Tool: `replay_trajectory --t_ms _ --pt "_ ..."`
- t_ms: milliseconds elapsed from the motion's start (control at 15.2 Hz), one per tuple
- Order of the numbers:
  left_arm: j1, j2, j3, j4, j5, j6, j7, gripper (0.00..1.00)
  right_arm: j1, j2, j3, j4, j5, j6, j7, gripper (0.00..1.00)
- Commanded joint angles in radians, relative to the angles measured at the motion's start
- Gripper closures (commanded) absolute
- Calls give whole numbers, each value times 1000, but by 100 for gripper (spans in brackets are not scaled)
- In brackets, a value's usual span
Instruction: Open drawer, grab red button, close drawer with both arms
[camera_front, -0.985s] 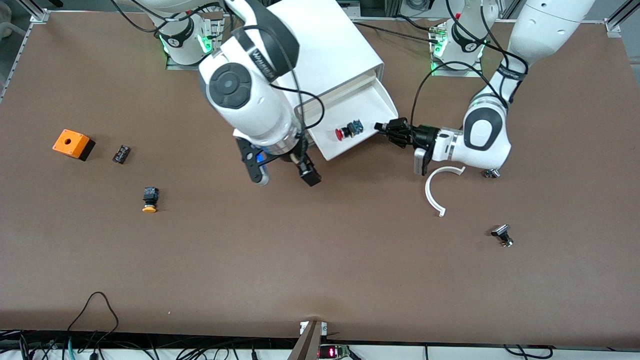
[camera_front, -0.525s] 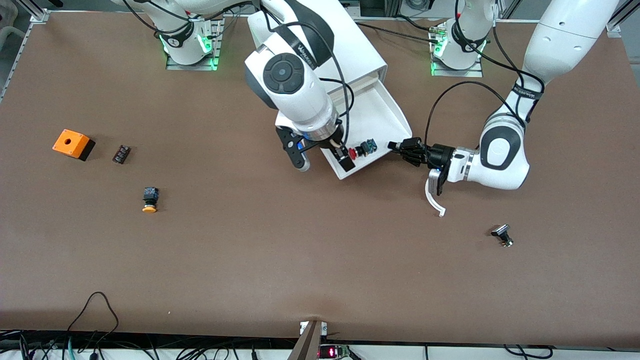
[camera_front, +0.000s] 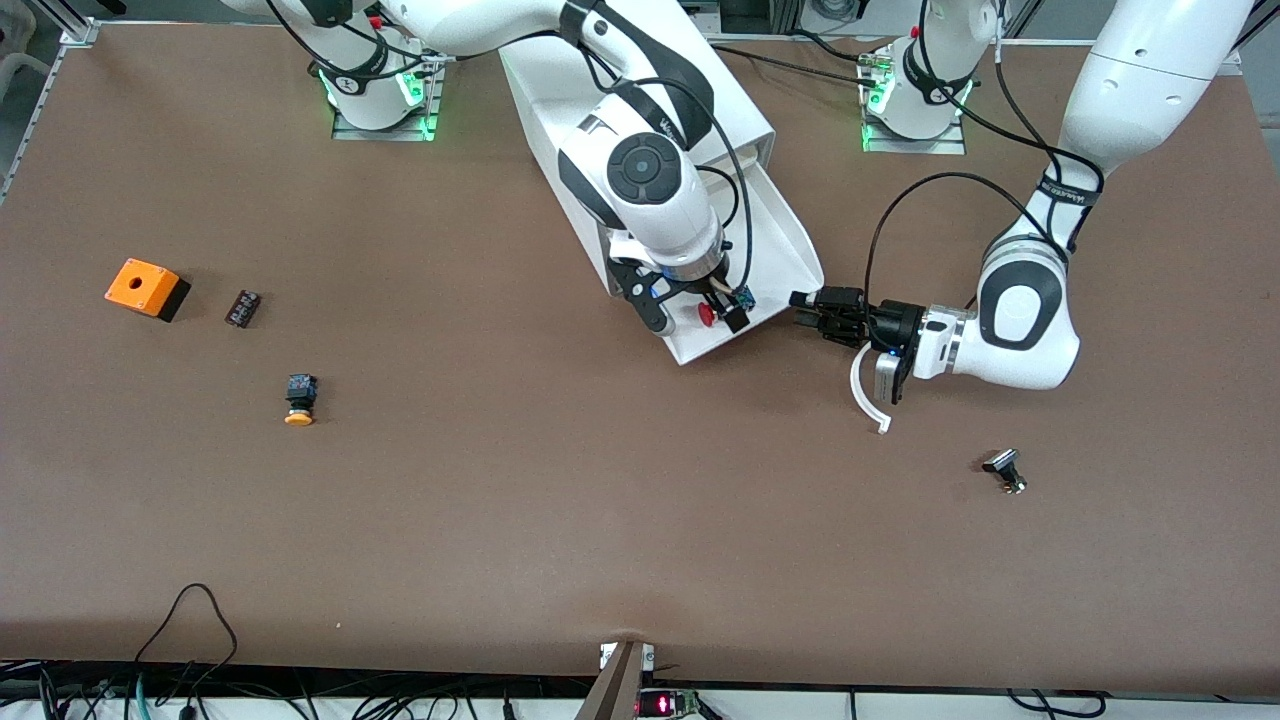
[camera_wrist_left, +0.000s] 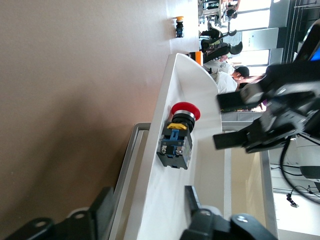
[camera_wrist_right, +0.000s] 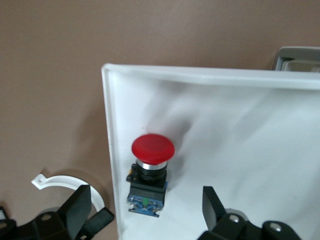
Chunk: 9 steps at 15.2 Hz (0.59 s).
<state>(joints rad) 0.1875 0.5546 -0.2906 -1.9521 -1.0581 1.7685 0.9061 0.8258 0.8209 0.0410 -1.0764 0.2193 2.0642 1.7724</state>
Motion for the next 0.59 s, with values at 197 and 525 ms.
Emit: replay_trajectory --t_ms 197,525 --pt "4 -21 19 155 261 -121 -237 0 42 69 -12 38 3 49 30 6" --pt "4 -27 19 280 433 -233 -444 0 33 69 -9 41 12 48 24 86"
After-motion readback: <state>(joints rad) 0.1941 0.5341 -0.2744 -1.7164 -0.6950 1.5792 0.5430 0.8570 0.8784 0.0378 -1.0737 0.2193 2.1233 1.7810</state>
